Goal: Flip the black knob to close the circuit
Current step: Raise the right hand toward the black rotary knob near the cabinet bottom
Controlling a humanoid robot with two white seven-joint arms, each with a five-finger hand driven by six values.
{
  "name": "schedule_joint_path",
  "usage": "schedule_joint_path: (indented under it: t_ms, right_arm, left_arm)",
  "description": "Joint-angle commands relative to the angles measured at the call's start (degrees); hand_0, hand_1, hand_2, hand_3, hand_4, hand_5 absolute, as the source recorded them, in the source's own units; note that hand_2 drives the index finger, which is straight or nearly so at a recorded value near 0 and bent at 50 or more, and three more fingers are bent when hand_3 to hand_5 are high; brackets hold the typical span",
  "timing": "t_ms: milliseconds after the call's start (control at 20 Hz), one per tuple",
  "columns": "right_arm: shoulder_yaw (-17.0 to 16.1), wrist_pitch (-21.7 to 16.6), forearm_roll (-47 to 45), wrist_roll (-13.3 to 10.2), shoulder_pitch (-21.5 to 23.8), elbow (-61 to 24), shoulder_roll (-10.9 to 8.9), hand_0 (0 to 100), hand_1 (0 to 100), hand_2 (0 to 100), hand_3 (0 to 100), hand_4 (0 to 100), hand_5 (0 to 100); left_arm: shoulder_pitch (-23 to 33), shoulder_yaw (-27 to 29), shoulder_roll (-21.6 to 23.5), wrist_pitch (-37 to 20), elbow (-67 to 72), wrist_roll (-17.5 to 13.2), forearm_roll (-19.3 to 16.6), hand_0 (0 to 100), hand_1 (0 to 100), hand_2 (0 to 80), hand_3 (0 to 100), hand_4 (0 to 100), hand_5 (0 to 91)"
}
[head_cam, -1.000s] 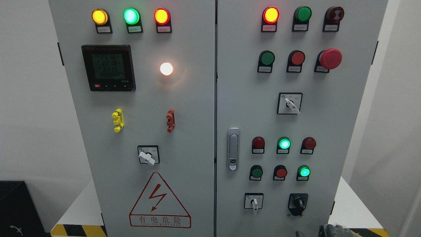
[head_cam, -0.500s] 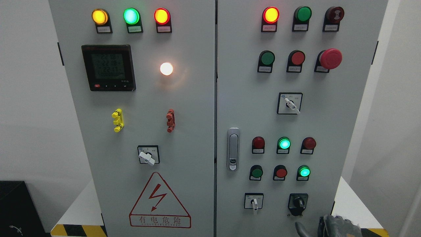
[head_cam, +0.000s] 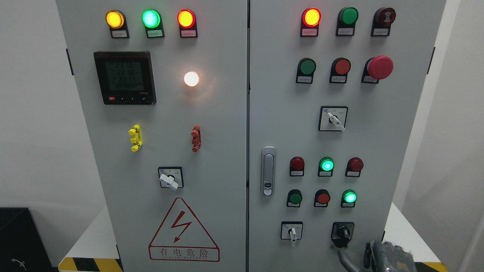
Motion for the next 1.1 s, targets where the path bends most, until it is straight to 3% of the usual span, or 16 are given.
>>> schedule_joint_path:
  t_ms: [0, 1050]
  right_arm:
    - [0.3, 0.4, 0.2, 0.9, -1.0, -0.6, 0.33, 0, 3, 78, 91, 71, 72]
    - [1.5, 4.0, 2.4, 1.8, -2.5, 0.5, 0.07, 0, 5, 78, 92, 72, 72]
  left_arm:
    - [0.0, -1.1, 0.0, 0.0, 1.2, 0.0, -1.2, 0, 0, 0.0, 0, 0, 0.0]
    - [0.0, -1.1, 0.0, 0.0, 1.2, 0.0, -1.2, 0, 0, 0.0, 0, 0, 0.0]
